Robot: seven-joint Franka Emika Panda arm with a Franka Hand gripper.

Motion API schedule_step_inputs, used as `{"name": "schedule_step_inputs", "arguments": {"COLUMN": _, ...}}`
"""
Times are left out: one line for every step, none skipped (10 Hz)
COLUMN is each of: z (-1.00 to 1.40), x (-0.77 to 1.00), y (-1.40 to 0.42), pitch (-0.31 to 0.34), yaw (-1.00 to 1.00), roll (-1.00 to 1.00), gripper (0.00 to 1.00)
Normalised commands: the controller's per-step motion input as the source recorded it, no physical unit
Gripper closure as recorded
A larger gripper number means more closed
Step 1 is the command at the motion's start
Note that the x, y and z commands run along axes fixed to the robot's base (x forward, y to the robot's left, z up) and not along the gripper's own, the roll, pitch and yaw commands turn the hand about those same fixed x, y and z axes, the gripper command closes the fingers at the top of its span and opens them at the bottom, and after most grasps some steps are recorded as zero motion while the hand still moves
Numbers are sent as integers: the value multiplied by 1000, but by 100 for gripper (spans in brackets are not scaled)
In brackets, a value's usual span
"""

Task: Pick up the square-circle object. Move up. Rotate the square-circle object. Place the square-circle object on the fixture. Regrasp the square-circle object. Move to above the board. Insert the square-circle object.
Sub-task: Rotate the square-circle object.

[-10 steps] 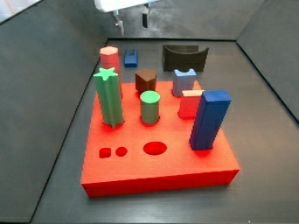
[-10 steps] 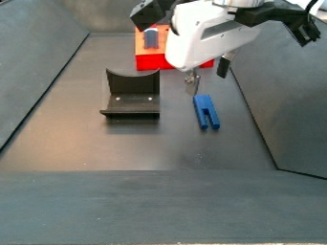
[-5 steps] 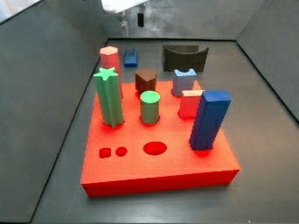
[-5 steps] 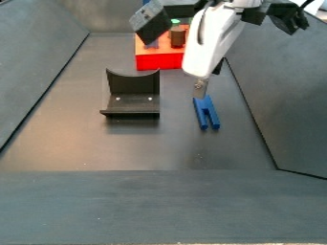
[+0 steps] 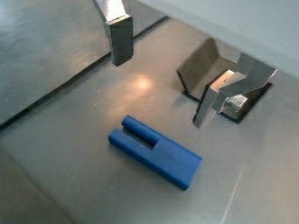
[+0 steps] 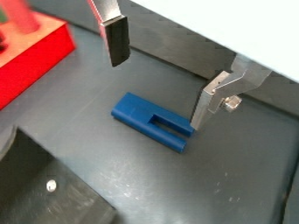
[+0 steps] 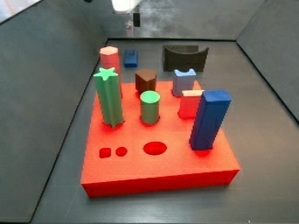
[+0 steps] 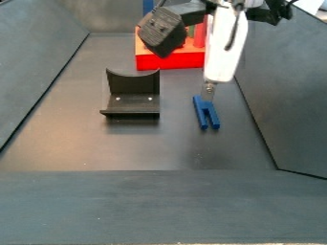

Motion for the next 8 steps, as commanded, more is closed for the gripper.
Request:
{"name": "schedule_step_inputs", "arguments": {"z": -36, "x": 7, "y": -10, "pitch": 8, "yaw": 1000, "roll": -6, "gripper": 0}}
{"name": "schedule_step_inputs", "arguments": {"z": -36, "x": 7, "y": -10, "pitch": 9, "yaw": 1000, "roll": -6, "gripper": 0}}
{"name": "schedule_step_inputs", "arguments": {"z": -36, "x": 7, "y": -10, "pitch": 9, "yaw": 1000, "roll": -6, "gripper": 0}}
{"name": "schedule_step_inputs", "arguments": {"z": -35, "x": 7, "y": -10, "pitch": 9, "yaw": 1000, "roll": -7, "gripper": 0}}
{"name": "schedule_step_inputs", "arguments": {"z": -35, "x": 7, "y": -10, "pitch": 10, "yaw": 1000, "roll": -7, "gripper": 0}}
{"name": "schedule_step_inputs", "arguments": {"z": -35, "x": 7, "y": -10, "pitch": 10, "yaw": 1000, "roll": -8, "gripper": 0}}
{"name": "schedule_step_inputs", "arguments": {"z": -35, "x": 7, "y": -10, "pitch": 11, "yaw": 1000, "roll": -8, "gripper": 0}}
{"name": "schedule_step_inputs", "arguments": {"z": -35, "x": 7, "y": -10, "pitch": 11, "yaw": 1000, "roll": -8, "gripper": 0}}
